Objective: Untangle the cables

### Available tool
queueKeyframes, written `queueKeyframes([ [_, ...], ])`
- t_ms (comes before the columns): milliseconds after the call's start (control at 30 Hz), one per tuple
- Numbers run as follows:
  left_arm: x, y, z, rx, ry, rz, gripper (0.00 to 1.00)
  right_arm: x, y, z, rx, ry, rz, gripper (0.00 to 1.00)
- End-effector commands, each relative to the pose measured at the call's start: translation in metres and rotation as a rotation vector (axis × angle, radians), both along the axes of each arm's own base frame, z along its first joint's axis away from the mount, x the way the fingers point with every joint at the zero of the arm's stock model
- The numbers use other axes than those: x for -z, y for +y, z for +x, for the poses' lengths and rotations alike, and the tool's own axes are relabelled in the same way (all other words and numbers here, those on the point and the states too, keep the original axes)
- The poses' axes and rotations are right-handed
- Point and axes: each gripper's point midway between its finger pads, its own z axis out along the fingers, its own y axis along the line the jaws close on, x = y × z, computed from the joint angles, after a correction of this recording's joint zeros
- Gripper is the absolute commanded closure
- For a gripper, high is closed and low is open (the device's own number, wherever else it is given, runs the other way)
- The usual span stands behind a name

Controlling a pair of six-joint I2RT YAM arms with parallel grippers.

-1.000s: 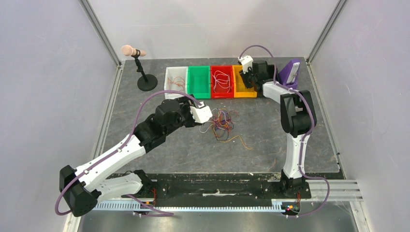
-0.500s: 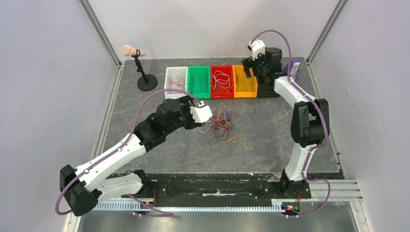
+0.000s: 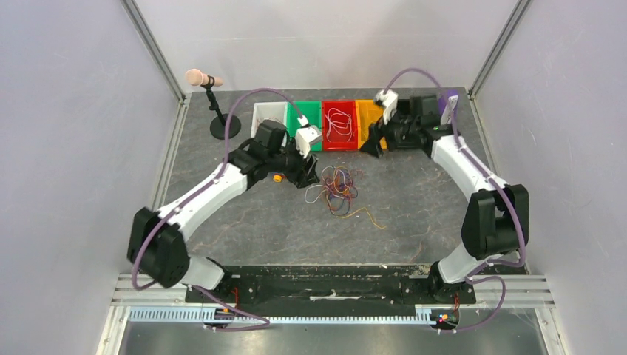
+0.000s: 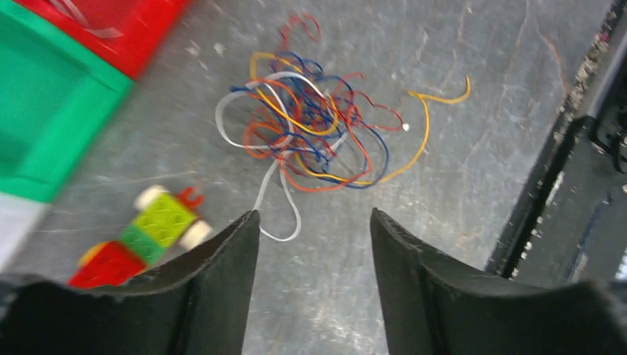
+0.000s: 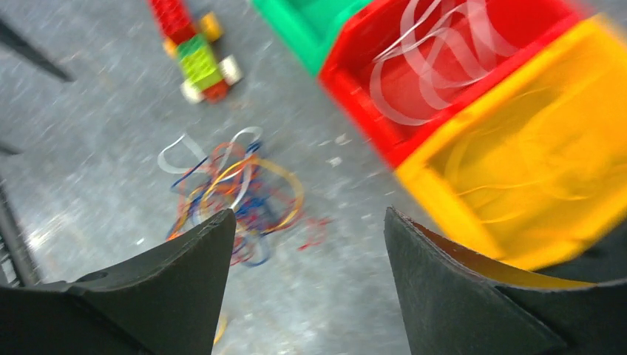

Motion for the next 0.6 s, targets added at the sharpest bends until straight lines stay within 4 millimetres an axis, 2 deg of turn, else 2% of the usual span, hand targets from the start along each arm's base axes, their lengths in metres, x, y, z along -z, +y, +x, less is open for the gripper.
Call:
queueKeyframes([
  [0,0.015,-0.029,0.003,-0.004,0.255,-0.132,0.41,0.054,0.02,-0.05,-0.048,0.205,0.028,0.25],
  [100,0.036,-0.034,0.022,-0.052,0.325,-0.144,0.45,0.075,0.026,-0.048,-0.008,0.207,-0.001,0.28],
  [300,0.055,-0.039,0.057,-0.127,0.351,-0.166,0.47,0.102,0.041,-0.045,0.0,0.224,-0.012,0.37],
  [367,0.06,-0.043,0.06,-0.123,0.367,-0.171,0.48,0.109,0.046,-0.047,-0.007,0.238,-0.007,0.41],
  [500,0.067,-0.046,0.053,-0.108,0.417,-0.177,0.48,0.112,0.05,-0.054,-0.016,0.268,0.007,0.41],
  [567,0.062,-0.047,0.046,-0.093,0.425,-0.197,0.42,0.111,0.05,-0.057,-0.016,0.264,0.011,0.39],
])
